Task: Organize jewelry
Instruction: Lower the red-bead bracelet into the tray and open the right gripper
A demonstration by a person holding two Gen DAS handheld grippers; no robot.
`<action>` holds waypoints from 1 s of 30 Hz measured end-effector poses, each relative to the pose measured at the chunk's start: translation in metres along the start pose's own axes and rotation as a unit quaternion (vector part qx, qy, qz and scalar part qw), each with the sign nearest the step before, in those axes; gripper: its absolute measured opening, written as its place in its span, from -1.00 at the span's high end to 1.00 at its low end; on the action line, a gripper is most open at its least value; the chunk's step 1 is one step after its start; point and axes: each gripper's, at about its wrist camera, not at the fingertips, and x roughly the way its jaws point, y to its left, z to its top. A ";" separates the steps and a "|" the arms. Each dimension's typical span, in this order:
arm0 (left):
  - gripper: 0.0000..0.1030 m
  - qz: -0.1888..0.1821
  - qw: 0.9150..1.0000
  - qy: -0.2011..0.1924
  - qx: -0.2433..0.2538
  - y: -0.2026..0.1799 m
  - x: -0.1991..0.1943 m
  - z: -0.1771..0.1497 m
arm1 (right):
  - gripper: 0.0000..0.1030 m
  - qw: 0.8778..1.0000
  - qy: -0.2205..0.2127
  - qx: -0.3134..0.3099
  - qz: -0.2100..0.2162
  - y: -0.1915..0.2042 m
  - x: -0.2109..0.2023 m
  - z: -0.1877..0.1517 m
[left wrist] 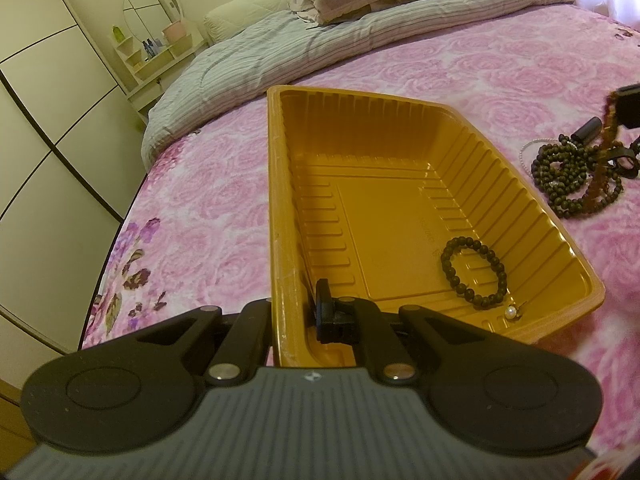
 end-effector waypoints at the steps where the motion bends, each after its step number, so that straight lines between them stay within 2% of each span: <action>1: 0.92 0.000 1.000 0.000 0.000 0.000 0.000 0.000 | 0.93 1.000 0.002 -0.004 0.006 0.003 0.005 0.001; 9: 0.92 -0.001 1.000 0.000 0.000 0.000 0.000 0.000 | 0.93 0.998 0.038 -0.025 0.033 0.023 0.039 -0.007; 16: 0.92 -0.001 1.000 0.000 0.000 -0.001 0.000 0.000 | 0.92 0.997 0.054 -0.041 0.044 0.034 0.050 -0.016; 17: 0.92 -0.001 1.000 0.000 0.000 -0.001 0.000 0.000 | 0.87 0.997 0.053 -0.043 0.037 0.034 0.050 -0.016; 19: 0.92 -0.002 1.000 0.000 -0.001 -0.001 0.000 0.001 | 0.53 0.998 0.052 -0.037 0.024 0.030 0.050 -0.019; 20: 0.92 -0.002 1.000 0.000 -0.001 -0.001 0.000 0.001 | 0.20 0.998 0.050 -0.030 0.022 0.025 0.048 -0.020; 21: 0.92 -0.002 1.000 0.000 -0.001 -0.001 0.000 0.001 | 0.12 0.998 0.047 -0.023 0.018 0.021 0.045 -0.021; 25: 0.92 -0.002 1.000 0.000 -0.001 -0.001 0.000 0.001 | 0.09 0.998 0.054 -0.003 -0.022 -0.002 0.033 -0.037; 30: 0.92 -0.001 1.000 -0.001 0.000 -0.001 -0.001 0.001 | 0.09 0.991 0.079 0.013 -0.111 -0.043 0.012 -0.069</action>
